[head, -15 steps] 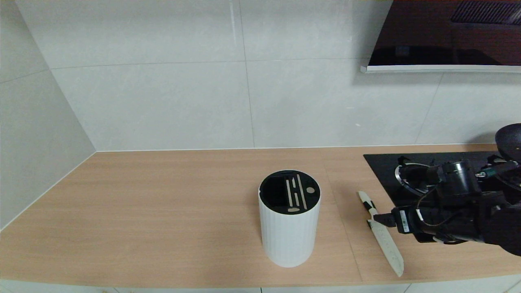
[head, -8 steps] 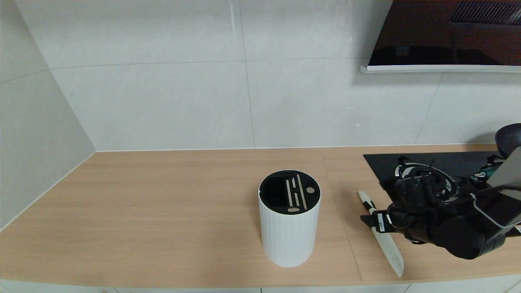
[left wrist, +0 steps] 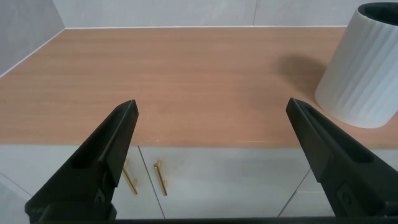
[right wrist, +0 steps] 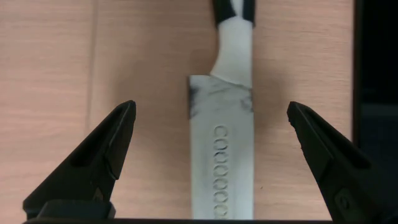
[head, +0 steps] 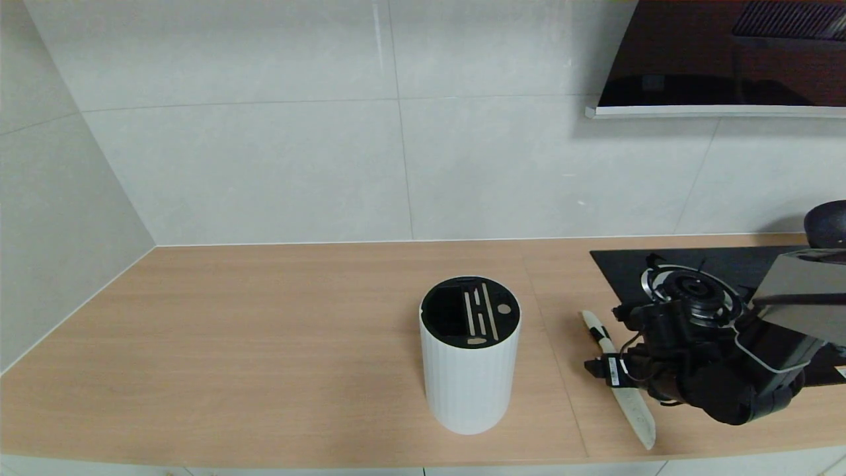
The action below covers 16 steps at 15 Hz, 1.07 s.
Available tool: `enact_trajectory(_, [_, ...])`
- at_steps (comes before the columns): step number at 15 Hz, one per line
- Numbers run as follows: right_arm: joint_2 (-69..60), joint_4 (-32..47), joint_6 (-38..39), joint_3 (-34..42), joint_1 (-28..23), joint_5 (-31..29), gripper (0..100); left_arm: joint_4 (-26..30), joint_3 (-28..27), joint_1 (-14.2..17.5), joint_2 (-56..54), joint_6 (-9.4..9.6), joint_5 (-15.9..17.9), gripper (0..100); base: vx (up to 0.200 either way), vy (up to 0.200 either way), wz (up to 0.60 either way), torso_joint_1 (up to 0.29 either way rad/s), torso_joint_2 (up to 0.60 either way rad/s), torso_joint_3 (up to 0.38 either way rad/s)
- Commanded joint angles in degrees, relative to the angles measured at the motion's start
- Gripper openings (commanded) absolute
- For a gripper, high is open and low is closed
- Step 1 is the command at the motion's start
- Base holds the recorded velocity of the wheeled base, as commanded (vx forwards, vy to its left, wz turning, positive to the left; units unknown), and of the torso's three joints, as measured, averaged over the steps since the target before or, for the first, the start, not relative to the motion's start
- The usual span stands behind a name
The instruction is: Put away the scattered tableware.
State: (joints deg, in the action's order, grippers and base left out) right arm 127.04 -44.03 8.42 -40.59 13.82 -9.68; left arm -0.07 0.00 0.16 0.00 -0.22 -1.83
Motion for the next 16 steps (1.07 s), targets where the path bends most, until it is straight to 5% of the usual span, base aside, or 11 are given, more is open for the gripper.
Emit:
enact_trajectory(1, [1.37,0.00,0.19,-0.63,-0.11,-0.08,100,-0.01,0.00,0.02,0.00,-0.04,-0.02,100,0.000,0.000,0.00,0.000,0.00,0.000])
enact_trajectory(13, [2.95,-2.11,0.10,-0.63,-0.11,-0.43,100,-0.01,0.00,0.02,0.00,-0.04,-0.02,100,0.000,0.000,0.00,0.000,0.00,0.000])
enact_trajectory(14, [3.13,-2.11,0.10,-0.63,-0.11,-0.43,0,-0.01,0.00,0.02,0.00,-0.04,-0.02,100,0.000,0.000,0.00,0.000,0.00,0.000])
enact_trajectory(16, [3.30,-2.11,0.01,-0.54,-0.11,-0.43,0,-0.01,0.00,0.02,0.00,-0.04,-0.02,100,0.000,0.000,0.00,0.000,0.00,0.000])
